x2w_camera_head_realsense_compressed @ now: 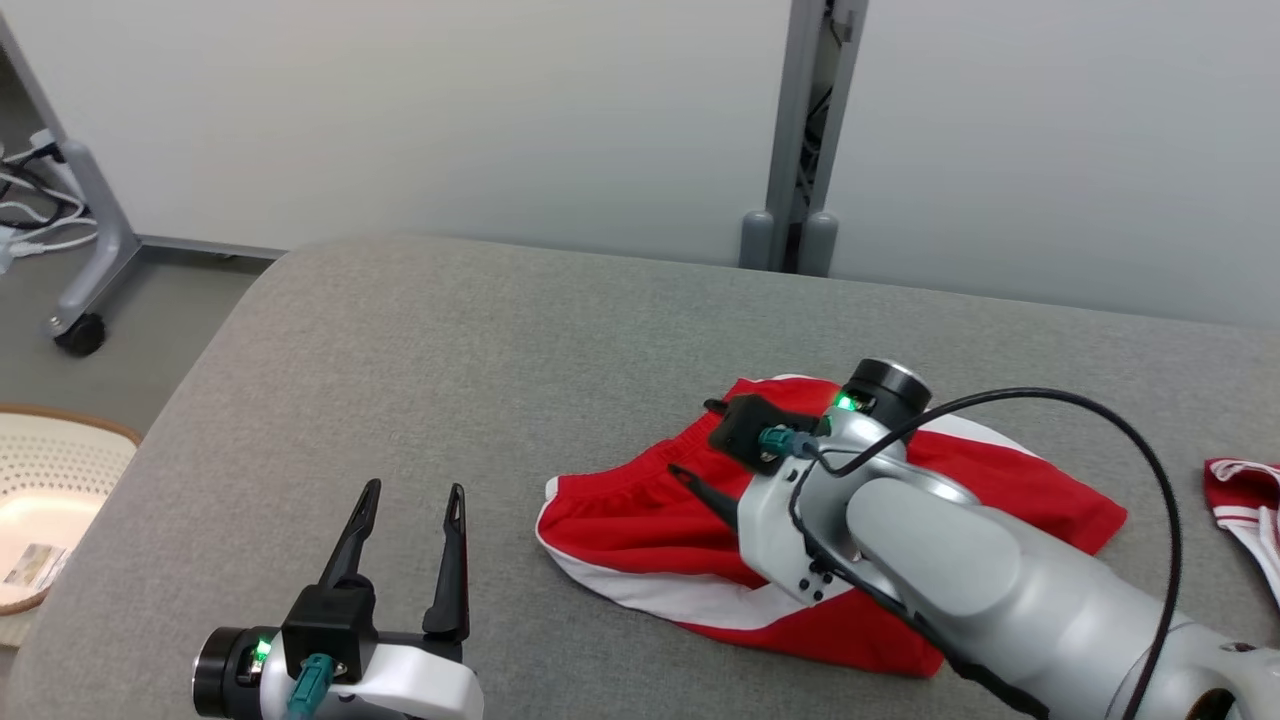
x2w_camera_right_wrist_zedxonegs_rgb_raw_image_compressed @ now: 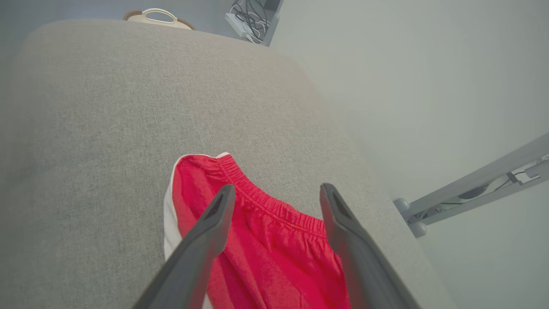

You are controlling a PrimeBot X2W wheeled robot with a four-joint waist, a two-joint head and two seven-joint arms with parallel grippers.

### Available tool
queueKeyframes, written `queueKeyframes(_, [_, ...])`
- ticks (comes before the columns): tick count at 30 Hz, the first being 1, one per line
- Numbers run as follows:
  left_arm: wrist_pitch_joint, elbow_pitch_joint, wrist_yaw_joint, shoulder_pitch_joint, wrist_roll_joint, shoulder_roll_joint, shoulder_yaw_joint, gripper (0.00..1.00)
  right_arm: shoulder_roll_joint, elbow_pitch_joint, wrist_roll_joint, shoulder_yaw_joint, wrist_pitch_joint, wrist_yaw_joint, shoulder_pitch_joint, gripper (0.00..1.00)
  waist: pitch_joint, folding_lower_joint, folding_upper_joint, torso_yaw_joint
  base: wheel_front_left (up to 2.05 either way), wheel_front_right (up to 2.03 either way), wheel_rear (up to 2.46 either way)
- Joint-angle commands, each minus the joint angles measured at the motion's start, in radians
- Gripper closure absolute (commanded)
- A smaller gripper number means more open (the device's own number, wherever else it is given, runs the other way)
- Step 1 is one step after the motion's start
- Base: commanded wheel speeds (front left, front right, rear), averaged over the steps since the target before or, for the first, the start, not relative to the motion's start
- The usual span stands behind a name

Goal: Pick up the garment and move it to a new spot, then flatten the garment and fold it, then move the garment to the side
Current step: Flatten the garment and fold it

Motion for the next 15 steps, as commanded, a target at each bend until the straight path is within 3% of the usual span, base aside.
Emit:
queueKeyframes(1, [-0.003,-0.002,-0.003,0.007,0.008,0.004,0.006,0.0,-0.018,0.011,0.014,-0.001,-0.025,-0.001,-0.018,0.0,-0.021,0.0,-0.0001,-0.034,0.0,0.0,0.0])
queueKeyframes(8, [-0.003,-0.011,-0.002,0.02,0.009,0.004,0.027,0.0,-0.095,0.086,0.11,-0.105,-0.15,-0.001,0.031,0.0,-0.038,0.0,-0.0001,-0.085,0.0,0.0,0.0])
queueKeyframes(12, [-0.003,-0.016,-0.002,0.019,0.01,0.005,0.038,0.0,-0.138,0.099,0.152,-0.214,-0.171,-0.001,0.07,0.0,-0.035,0.0,-0.0001,-0.104,0.0,0.0,0.0])
queueKeyframes(15, [-0.003,-0.022,-0.002,0.017,0.012,0.004,0.049,0.0,-0.199,0.031,0.134,-0.372,-0.173,-0.001,0.12,0.0,-0.026,0.0,-0.0001,-0.125,0.0,0.0,0.0])
